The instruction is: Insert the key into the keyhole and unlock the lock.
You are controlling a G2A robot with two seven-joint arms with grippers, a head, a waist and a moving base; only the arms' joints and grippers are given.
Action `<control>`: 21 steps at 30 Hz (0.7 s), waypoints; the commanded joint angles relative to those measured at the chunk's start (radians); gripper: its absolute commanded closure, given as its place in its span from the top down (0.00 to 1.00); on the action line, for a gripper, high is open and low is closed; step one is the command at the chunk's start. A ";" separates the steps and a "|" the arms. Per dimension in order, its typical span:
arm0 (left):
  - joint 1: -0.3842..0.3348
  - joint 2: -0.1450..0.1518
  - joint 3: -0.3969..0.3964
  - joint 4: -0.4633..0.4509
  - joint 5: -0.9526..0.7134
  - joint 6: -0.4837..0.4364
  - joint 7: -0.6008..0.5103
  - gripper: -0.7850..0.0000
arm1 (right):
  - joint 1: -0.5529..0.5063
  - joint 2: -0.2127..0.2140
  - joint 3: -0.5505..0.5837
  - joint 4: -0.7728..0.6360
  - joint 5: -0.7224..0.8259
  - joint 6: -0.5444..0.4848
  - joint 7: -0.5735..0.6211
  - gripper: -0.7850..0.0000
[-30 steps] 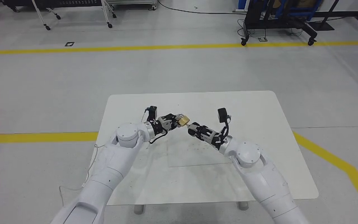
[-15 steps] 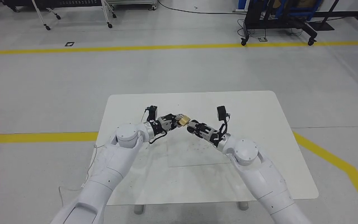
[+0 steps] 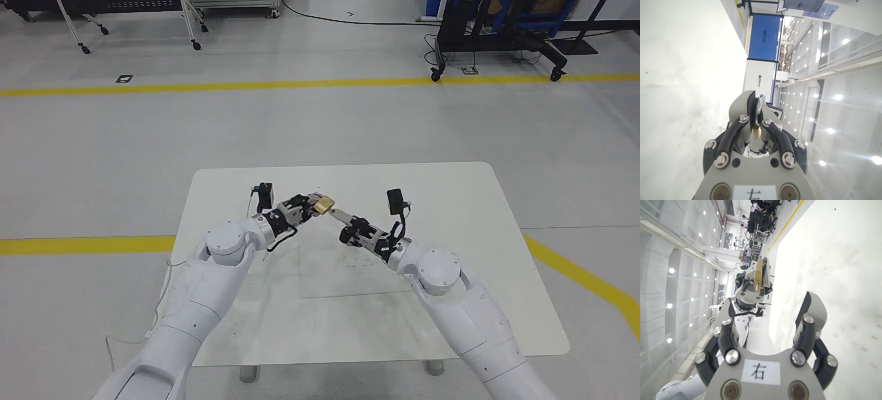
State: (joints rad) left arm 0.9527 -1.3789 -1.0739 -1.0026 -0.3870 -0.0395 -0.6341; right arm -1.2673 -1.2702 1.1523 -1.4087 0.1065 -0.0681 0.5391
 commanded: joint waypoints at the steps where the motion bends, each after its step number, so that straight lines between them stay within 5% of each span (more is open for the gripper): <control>1: 0.010 0.001 -0.005 -0.014 0.014 -0.034 0.029 0.00 | -0.008 -0.002 0.003 -0.012 0.041 -0.012 0.000 1.00; 6: 0.039 0.003 -0.020 -0.054 0.007 -0.125 0.037 0.00 | -0.023 -0.002 0.048 -0.023 0.259 -0.025 0.107 0.95; 7: 0.042 0.003 -0.019 -0.061 0.009 -0.139 0.030 0.00 | -0.022 -0.002 0.054 -0.020 0.293 -0.023 0.129 0.78; 8: 0.046 0.003 -0.018 -0.065 0.011 -0.149 0.025 0.00 | -0.021 -0.001 0.059 -0.018 0.326 -0.022 0.154 0.48; 10: 0.050 0.003 -0.017 -0.071 0.014 -0.169 0.013 0.00 | -0.023 -0.002 0.069 -0.012 0.392 -0.021 0.193 0.35; 21: 0.057 0.001 -0.014 -0.075 0.010 -0.180 -0.002 0.00 | 0.029 -0.011 0.031 0.076 0.491 0.043 0.263 0.30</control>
State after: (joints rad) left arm 1.0101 -1.3777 -1.0883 -1.0777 -0.3759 -0.2217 -0.6332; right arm -1.2438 -1.2797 1.1863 -1.3431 0.5844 -0.0249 0.7957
